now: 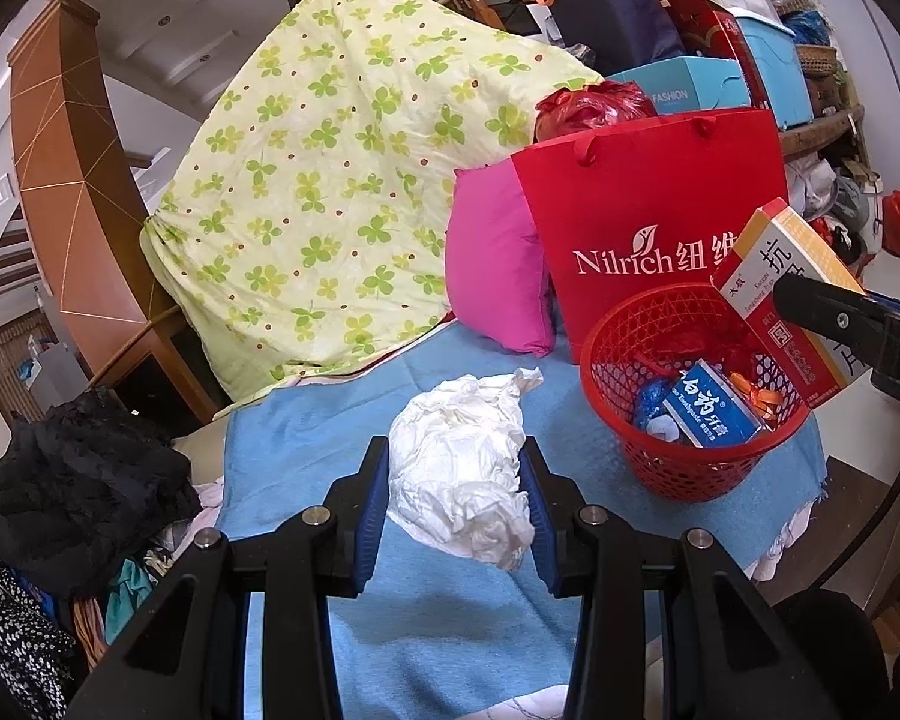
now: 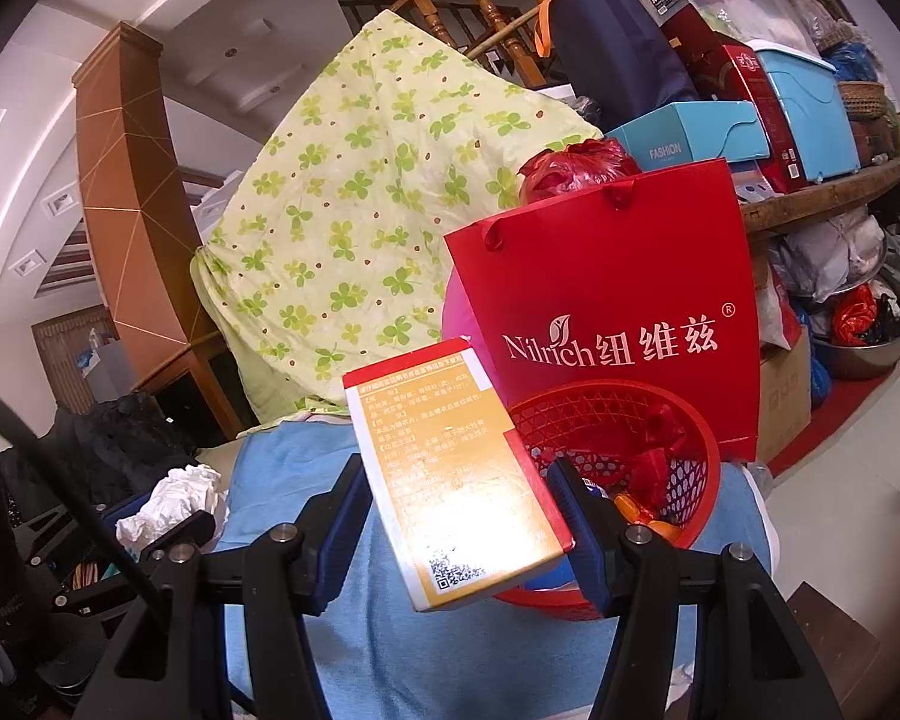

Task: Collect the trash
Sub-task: 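Carry the tissue and orange box toward the red basket with both grippers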

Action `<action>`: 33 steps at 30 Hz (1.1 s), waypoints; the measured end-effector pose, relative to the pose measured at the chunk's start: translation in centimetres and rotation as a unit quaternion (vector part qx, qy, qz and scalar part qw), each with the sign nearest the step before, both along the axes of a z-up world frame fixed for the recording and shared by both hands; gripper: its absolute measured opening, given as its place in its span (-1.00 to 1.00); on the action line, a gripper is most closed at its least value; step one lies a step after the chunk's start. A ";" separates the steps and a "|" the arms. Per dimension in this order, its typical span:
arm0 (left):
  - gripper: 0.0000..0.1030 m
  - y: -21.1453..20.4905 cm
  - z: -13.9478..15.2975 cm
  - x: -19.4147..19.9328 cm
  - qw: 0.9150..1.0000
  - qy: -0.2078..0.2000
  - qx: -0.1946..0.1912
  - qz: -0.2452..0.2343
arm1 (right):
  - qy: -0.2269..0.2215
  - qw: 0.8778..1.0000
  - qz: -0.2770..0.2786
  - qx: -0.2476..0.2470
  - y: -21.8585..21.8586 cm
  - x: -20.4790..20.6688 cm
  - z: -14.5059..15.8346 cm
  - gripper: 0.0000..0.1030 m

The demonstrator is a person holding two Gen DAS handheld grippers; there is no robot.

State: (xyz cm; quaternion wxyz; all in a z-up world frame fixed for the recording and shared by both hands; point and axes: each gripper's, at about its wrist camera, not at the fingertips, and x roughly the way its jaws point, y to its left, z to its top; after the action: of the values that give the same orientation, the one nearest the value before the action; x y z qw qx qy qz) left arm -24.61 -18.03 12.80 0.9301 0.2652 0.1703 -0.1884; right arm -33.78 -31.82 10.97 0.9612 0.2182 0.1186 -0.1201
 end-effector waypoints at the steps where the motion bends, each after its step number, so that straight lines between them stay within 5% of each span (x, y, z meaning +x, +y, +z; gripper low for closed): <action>1: -0.17 -0.1 -0.1 0.0 1.000 0.001 0.000 -0.001 | 0.000 1.000 0.001 0.001 -0.1 0.1 0.0 0.22; 33: -0.17 -2.0 -1.3 0.9 1.000 0.020 0.011 -0.017 | 0.011 1.000 -0.015 0.008 -0.4 0.3 -1.2 0.22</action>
State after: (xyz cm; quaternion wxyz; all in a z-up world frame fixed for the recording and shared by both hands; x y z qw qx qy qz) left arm -23.75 -20.03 11.55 0.9204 0.2740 0.1865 -0.2075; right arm -33.50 -32.24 9.78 0.9562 0.2258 0.1271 -0.1358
